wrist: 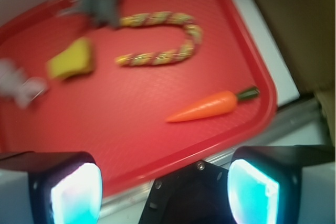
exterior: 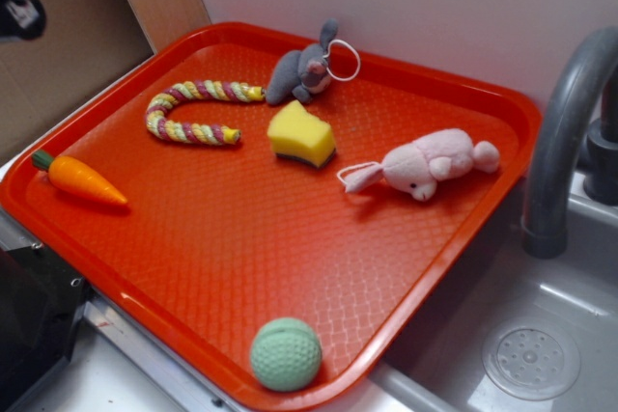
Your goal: Grab the carrot.
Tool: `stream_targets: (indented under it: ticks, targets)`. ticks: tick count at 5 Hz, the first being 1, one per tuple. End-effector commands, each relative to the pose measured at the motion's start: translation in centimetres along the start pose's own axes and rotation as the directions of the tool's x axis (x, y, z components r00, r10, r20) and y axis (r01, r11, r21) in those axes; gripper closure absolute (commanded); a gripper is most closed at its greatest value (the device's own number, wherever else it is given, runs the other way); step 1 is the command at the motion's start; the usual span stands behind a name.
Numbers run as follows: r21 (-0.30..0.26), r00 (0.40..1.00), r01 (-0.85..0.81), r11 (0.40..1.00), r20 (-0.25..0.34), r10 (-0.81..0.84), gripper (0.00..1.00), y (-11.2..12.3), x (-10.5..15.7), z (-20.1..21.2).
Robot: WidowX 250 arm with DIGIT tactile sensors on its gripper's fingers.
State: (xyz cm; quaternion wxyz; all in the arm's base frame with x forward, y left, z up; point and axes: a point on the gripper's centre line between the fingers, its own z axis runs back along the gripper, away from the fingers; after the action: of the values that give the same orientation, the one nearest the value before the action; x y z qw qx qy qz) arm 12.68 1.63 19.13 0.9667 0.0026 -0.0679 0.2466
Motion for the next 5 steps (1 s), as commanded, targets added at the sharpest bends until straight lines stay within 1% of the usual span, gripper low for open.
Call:
stream_targets:
  ticks: [1, 2, 3, 4, 5]
  targets:
    - [0.06, 0.862, -0.506, 0.86, 0.004, 0.507, 0.0, 4.0, 1.2, -5.8]
    - [0.048, 0.804, -0.595, 0.802, 0.03, 0.594, 0.0, 4.5, 2.5, -8.6]
    - [0.036, 0.791, -0.612, 0.79, 0.048, 0.611, 0.0, 4.3, 3.9, -10.8]
    - [0.047, 0.763, -0.647, 0.761, 0.027, 0.646, 0.0, 5.0, 3.4, -12.8]
    - [0.078, 0.751, -0.657, 0.749, -0.005, 0.66, 0.0, 5.5, 2.4, -14.0]
